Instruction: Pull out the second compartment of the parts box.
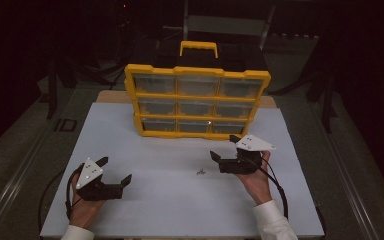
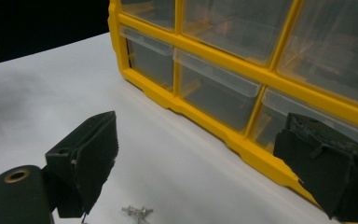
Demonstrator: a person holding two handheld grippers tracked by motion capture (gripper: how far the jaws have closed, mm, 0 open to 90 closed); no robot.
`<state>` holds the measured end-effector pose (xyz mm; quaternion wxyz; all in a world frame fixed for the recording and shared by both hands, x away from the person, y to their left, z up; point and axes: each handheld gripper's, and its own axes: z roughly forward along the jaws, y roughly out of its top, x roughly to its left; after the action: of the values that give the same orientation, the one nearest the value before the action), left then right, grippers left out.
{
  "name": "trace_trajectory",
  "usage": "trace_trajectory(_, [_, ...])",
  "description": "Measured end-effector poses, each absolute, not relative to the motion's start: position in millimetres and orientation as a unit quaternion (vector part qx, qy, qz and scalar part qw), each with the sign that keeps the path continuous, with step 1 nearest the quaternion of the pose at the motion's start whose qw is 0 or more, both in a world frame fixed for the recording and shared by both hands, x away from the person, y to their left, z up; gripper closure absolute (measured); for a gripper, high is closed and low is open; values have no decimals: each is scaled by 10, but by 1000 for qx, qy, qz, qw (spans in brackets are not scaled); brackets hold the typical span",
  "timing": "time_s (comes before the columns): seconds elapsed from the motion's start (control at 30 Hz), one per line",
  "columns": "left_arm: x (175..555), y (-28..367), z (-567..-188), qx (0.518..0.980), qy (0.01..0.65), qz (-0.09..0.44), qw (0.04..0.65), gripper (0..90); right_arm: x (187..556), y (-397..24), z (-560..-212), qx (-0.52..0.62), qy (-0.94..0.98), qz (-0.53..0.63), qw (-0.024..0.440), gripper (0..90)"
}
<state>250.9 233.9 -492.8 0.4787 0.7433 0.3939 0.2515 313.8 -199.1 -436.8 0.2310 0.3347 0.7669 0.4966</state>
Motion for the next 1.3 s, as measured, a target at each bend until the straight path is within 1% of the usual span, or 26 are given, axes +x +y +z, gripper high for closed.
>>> trace_trajectory(0.2, [2513, 2341, -4930, 745, 394, 251, 477, 2, 3213, -1895, -4316, 327, 774, 488, 236, 112])
trace_trajectory(0.47, [2513, 2346, -4930, 743, 395, 251, 479, 2, 3353, -1750, -4147, 315, 782, 479, 245, 112])
trace_trajectory(0.9, [2511, 2356, -4927, 742, 395, 250, 480, 2, 3564, -1546, -3951, 295, 800, 447, 272, 105])
trace_trajectory(1.3, [2508, 2356, -4926, 743, 395, 250, 480, 2, 3657, -1381, -3775, 265, 821, 405, 301, 103])
